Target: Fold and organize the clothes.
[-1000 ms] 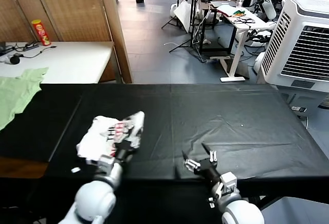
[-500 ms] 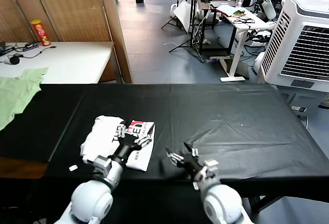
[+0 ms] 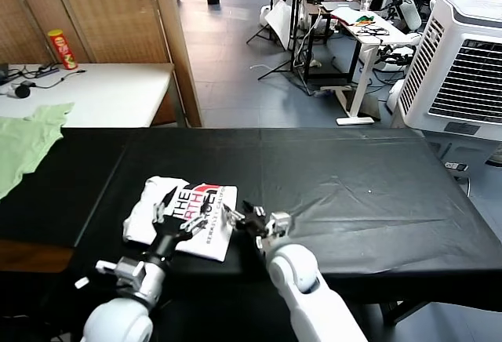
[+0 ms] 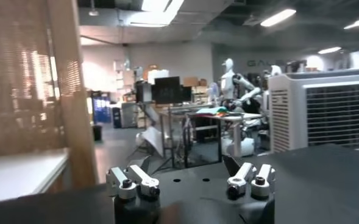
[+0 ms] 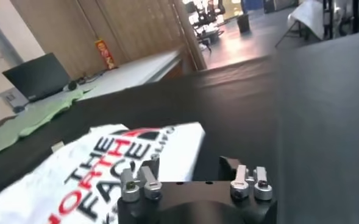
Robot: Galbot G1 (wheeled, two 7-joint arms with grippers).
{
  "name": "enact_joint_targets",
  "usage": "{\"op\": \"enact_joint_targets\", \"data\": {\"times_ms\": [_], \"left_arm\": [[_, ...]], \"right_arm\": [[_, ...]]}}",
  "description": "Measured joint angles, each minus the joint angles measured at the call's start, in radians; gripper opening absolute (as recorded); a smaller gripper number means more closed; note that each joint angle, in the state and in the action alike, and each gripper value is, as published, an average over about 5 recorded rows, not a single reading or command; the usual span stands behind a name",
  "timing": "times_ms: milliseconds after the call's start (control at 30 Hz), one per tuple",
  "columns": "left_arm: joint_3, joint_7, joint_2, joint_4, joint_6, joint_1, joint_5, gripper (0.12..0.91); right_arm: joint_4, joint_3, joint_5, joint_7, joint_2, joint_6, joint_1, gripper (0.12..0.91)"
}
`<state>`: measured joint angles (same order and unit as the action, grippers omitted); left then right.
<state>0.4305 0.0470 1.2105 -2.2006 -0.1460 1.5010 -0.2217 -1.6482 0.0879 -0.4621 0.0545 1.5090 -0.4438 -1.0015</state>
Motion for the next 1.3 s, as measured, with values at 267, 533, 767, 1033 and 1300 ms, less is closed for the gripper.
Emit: {"op": "enact_joint_targets", "data": {"times_ms": [267,533,767,1033,1300], "left_arm": [[0.036,0.005,0.020,-0.023,0.011,0.063,0.011,0.798],[0.052,0.012,0.030,-0.027,0.028,0.094,0.021,0.798],[0.073,0.029,0.030,-0.011,0.048,0.114,0.015,0.798],[0.090,0.048,0.032,0.025,0.113,0.134,0.016,0.798],[0.106,0.112,0.016,0.025,0.149,0.186,-0.005,0.798]], "right_arm": [[0.055,0.012,-0.002,-0.017,0.012,0.000,0.047,0.339],[0.116,0.069,0.010,-0.051,-0.062,0.014,0.133,0.122],[0.155,0.077,0.168,-0.163,-0.166,0.090,0.193,0.173],[0.018,0.101,0.360,-0.218,-0.285,0.234,0.079,0.578],[-0.268,0.190,0.381,-0.050,-0.290,0.285,-0.263,0.795]]}}
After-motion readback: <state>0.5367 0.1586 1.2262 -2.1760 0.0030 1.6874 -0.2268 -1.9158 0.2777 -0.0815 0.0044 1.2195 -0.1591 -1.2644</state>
